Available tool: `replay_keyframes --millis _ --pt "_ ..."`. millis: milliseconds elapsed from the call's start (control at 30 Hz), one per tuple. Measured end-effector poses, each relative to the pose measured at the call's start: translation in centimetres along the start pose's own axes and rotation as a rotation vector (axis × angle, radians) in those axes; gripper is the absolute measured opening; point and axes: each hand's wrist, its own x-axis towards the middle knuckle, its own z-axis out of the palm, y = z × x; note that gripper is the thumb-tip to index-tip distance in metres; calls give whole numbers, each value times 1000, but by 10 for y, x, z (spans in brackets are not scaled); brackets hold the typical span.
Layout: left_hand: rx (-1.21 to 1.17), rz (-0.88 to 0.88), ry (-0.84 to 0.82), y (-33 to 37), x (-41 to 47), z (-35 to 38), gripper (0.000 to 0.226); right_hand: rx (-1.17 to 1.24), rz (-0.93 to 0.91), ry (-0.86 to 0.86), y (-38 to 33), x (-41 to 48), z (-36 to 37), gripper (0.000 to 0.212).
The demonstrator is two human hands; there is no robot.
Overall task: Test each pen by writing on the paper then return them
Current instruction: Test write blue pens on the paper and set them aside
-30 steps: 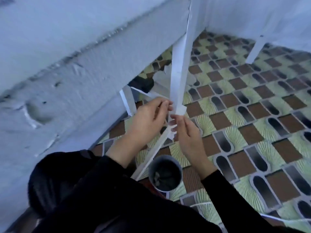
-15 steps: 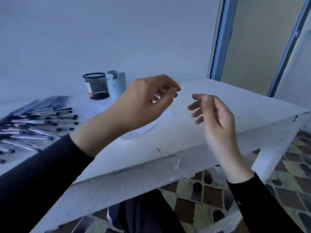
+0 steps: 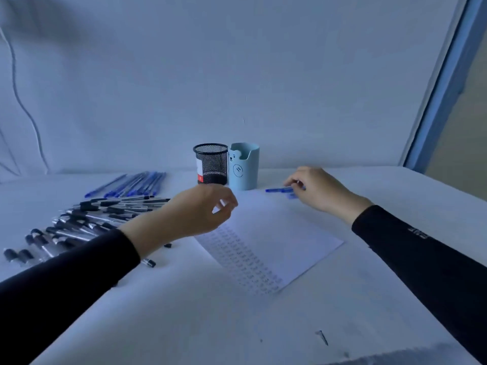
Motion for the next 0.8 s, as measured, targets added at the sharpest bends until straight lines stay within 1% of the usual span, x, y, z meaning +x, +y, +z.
replay_keyframes --millis 67,133,233,333,433,500,633,733,800 --pt "56 -20 -36 -8 -1 9 17 -52 22 -48 12 6 3 32" --pt "87 -28 -48 -13 -3 18 21 -27 24 -42 21 6 7 32" --pt "108 -2 -42 -14 -6 25 39 -6 6 -25 33 0 13 28" --pt "154 14 -31 -13 -9 27 54 -60 5 -28 41 -2 15 30" --pt "159 17 -15 -10 -12 28 55 -120 -14 -52 43 -1 19 30" --pt "143 10 -26 -9 -14 28 55 -142 -23 -33 40 -1 23 29" --pt "127 -5 -35 -9 -14 26 57 -109 -52 59 32 0 30 18" --pt "124 -10 -39 -9 -14 26 59 -120 -74 33 31 0 34 13" --pt "120 -13 -51 -9 -14 26 60 -101 -105 12 32 1 36 20"
